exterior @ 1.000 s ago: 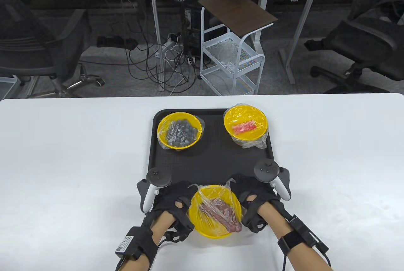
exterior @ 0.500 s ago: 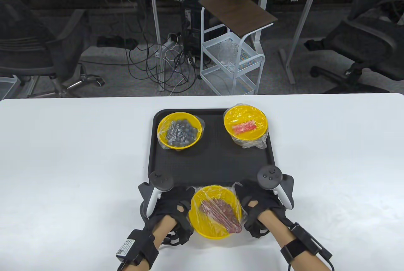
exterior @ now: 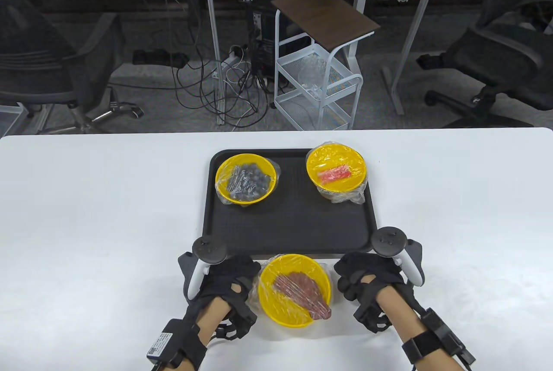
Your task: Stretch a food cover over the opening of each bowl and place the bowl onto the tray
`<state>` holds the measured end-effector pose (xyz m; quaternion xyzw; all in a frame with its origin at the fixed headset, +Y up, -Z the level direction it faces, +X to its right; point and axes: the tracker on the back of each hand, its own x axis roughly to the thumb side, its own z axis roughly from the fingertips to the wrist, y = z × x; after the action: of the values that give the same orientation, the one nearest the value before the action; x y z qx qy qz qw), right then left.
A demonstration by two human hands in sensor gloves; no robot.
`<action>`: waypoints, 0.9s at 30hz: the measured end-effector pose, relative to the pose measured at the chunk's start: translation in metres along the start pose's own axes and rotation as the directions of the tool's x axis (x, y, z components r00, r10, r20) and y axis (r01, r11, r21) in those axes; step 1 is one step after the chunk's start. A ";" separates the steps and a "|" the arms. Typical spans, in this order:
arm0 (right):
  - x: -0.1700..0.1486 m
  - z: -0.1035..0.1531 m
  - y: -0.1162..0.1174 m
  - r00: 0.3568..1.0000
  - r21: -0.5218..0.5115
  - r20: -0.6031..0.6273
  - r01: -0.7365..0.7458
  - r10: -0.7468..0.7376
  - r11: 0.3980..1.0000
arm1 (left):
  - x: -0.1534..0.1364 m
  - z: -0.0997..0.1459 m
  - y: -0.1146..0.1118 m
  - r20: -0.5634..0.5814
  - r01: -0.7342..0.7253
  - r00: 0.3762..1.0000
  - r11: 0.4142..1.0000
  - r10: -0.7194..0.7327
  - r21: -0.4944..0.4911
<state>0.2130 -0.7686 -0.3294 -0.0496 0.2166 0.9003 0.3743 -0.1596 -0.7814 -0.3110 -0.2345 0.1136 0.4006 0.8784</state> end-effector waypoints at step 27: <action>0.086 -0.013 0.034 0.927 0.026 0.207 -0.326 0.314 0.945 | -0.001 0.044 0.039 0.047 0.407 0.899 0.869 -0.436 0.281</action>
<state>0.1273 -0.7390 -0.3504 0.0883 0.2098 0.9427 0.2438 -0.1893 -0.7377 -0.2852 -0.1121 0.0640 0.1925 0.9728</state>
